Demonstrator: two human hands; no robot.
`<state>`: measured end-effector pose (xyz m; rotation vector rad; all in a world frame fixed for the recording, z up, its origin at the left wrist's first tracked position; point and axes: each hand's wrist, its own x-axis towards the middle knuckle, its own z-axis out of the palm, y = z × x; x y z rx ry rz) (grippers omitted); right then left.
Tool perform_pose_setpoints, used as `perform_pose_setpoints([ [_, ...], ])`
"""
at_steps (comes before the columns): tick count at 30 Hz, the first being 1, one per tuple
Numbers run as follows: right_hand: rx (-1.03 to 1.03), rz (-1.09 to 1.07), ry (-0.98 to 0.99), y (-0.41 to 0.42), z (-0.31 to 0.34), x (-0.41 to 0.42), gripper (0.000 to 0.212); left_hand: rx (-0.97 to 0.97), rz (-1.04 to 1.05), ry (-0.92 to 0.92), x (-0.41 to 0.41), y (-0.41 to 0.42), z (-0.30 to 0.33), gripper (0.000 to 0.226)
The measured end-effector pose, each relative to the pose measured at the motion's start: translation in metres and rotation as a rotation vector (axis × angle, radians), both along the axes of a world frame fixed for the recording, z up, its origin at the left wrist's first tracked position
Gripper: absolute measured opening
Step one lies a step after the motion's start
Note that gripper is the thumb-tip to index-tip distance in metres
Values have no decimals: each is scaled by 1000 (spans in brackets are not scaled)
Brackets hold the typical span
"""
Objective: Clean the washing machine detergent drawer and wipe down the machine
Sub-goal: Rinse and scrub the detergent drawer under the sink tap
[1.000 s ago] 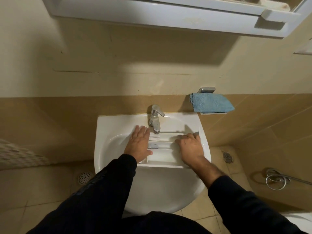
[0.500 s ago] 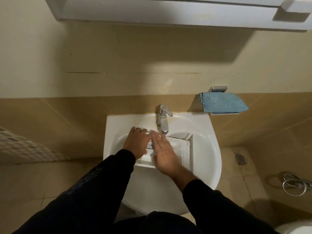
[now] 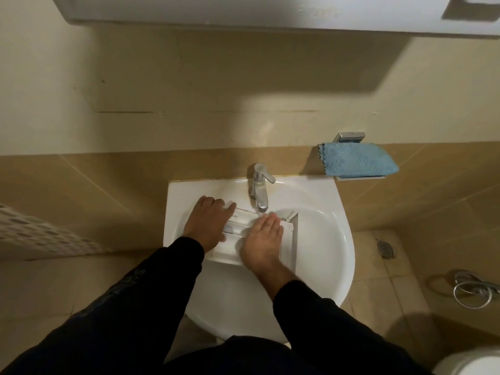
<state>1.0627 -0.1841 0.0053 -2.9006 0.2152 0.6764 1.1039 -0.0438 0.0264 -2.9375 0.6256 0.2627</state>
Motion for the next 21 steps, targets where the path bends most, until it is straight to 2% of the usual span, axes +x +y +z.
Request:
perform_pose_setpoints([
  [3,80,158,-55,14,5,-10,64,-15,-4,-21,3,7,3,85],
  [6,238,249,-248,-12,-7,-21,64,-59,-10,-28,0,19,1,84],
  [9,160,255,-379,-46,-19,-19,50,-85,-29,-55,-3,25,-1,85],
  [13,30,248,-378,-45,-4,-12,47,-63,-47,-48,0,13,6,85],
  [18,315,241,-240,-20,2,5,62,-44,-56,-39,6,3,11,83],
  [21,322,354,-169,-31,0,4,63,-18,-22,-18,5,12,10,82],
])
